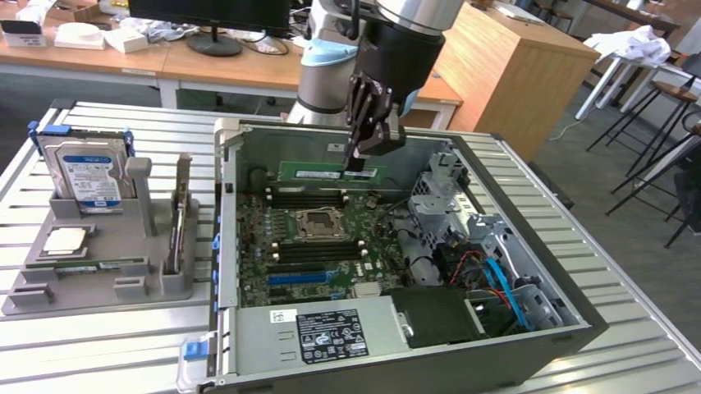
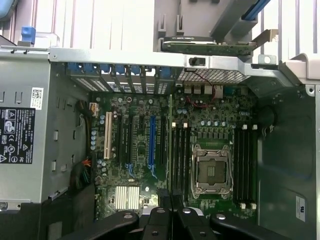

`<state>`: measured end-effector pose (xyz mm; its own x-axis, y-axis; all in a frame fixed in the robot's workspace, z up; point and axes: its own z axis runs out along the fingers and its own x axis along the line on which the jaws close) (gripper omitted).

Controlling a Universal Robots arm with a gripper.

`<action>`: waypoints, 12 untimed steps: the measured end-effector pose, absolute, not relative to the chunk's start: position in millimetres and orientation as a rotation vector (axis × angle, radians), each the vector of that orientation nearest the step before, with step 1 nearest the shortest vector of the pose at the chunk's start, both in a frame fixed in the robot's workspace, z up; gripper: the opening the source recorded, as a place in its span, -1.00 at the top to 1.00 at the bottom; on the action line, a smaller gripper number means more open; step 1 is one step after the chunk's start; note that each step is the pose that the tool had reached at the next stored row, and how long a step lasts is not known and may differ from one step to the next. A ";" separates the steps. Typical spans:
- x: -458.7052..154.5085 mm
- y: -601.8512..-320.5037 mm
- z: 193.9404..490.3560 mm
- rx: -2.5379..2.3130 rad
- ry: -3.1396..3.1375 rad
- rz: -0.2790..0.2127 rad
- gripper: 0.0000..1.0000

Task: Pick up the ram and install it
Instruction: 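Pick up the ram and move it above insertion slot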

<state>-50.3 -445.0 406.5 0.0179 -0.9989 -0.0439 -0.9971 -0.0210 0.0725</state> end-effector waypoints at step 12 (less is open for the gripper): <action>-50.5 -443.1 406.3 2.227 -2.184 -0.126 0.77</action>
<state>-50.5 -443.1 406.3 0.0179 -0.9989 -0.0438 -0.9973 -0.0210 0.0703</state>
